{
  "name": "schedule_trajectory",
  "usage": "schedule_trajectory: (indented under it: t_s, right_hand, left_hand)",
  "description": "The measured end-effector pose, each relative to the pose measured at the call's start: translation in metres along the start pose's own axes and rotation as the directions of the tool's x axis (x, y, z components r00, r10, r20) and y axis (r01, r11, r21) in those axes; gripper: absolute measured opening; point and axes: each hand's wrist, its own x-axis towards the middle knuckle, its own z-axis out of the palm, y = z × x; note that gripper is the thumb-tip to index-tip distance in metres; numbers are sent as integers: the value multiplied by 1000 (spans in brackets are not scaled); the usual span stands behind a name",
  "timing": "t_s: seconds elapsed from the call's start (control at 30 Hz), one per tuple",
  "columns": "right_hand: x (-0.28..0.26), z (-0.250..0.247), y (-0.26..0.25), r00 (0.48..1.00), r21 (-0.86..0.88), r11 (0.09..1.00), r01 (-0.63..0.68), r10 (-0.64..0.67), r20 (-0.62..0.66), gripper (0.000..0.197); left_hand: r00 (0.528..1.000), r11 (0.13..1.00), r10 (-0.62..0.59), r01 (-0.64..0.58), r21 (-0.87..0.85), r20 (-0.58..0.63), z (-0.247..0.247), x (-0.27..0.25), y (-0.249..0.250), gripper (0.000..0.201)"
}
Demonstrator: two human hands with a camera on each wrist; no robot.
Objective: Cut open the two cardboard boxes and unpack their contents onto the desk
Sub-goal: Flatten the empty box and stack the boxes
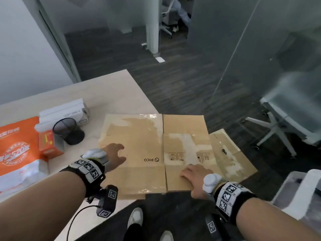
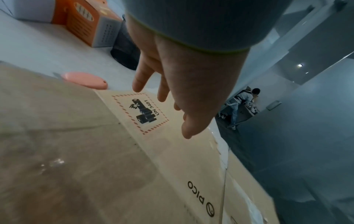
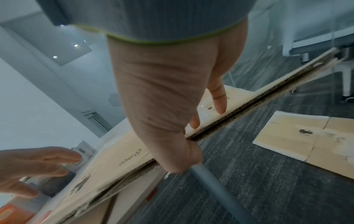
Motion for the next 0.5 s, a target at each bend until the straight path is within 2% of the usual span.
schedule_trajectory:
  t_s: [0.13,0.2,0.27,0.3,0.37,0.43,0.5]
  right_hand:
    - [7,9,3,1000,49,999,21,-20,-18,75]
    - [11,6,4,999,143,989,-20,24,-28,73]
    - [13,2,11,978,272,957,-102,146,-146,64]
    - [20,0,18,948,362,918,-164,247,-199,61]
    - [29,-7,28,830,527,800,-287,483,-279,64]
    - [42,-3,45,735,680,639,-359,643,-215,71]
    - [67,16,74,706,803,487,-344,698,-121,78]
  left_hand:
    - [997,999,-45,46,-8,70,24,32,-19,86]
    - [993,999,-40,38,17,111,33,47,-29,82]
    - [996,998,-6,1,58,87,30,48,-29,65]
    - [998,997,9,-13,79,57,24,49,-31,57]
    - [999,995,-35,34,95,17,18,52,-41,56]
    - [989,986,-147,146,82,4,15,55,-54,66]
    - [969,969,-245,246,34,-20,12,57,-63,75]
